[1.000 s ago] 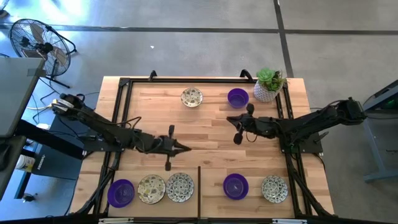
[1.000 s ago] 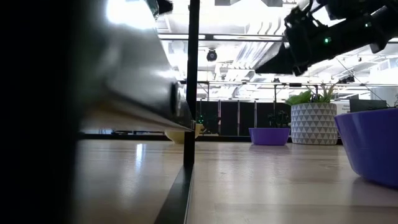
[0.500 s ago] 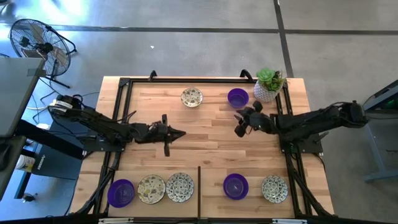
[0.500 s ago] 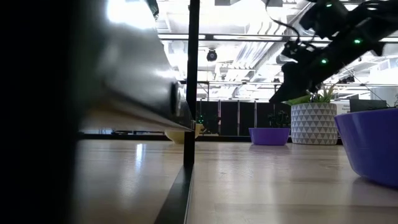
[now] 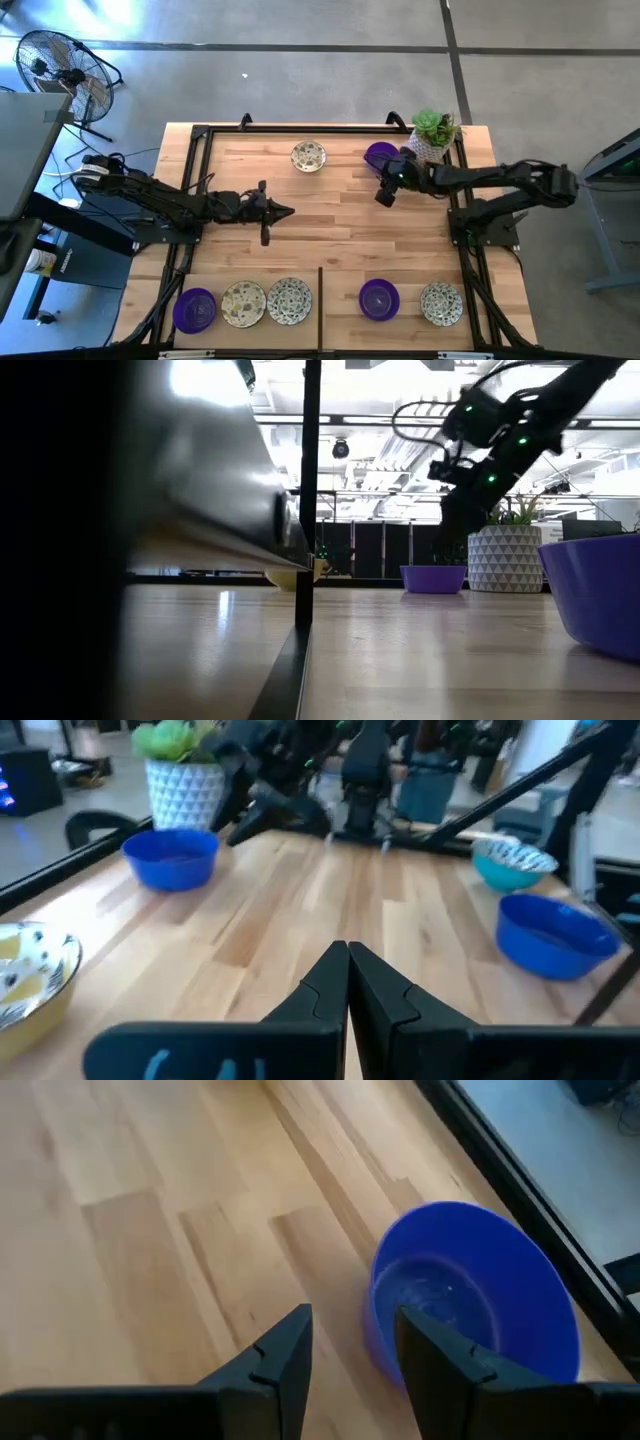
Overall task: Pick & Place Mini bowls
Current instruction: Stack the top violet bowl on top of the other violet bowl on the shelf
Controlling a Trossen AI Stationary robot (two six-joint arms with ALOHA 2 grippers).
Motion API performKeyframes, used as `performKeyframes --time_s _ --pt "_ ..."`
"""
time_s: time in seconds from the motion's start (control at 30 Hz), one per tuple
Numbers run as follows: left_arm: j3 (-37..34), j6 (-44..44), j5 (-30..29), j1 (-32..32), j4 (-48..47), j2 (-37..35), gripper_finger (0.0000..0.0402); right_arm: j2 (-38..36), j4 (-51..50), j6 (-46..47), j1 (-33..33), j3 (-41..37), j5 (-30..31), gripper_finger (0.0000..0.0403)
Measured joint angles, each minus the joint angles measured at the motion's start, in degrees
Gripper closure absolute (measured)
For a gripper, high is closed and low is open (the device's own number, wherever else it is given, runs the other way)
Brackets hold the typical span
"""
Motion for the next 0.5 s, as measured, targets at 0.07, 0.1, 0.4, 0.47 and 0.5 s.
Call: performKeyframes --time_s 0.07,0.1,0.4,0.47,0.5 --pt "-0.61 0.26 1.91 0.94 1.1 -1.47 0.0401 3.02 -2.31 -0.98 -0.98 2.32 0.04 0.0268" --pt "-0.75 0.29 2.66 1.35 1.2 -1.94 0.0401 4.46 -3.78 -1.33 -1.46 3.49 -0.01 0.0266" --pt "-0.95 0.25 3.82 2.48 -4.63 -2.21 0.0401 15.12 -10.96 -2.36 -3.98 11.78 0.11 0.0218" --pt "-0.95 0.15 4.65 2.48 -4.97 -2.21 0.0401 16.38 -11.25 -2.56 -4.28 12.65 -0.62 0.0211" --pt "-0.95 0.15 4.75 2.48 -5.12 -2.21 0.0401 16.94 -11.44 -2.56 -4.36 12.88 -0.93 0.0211"
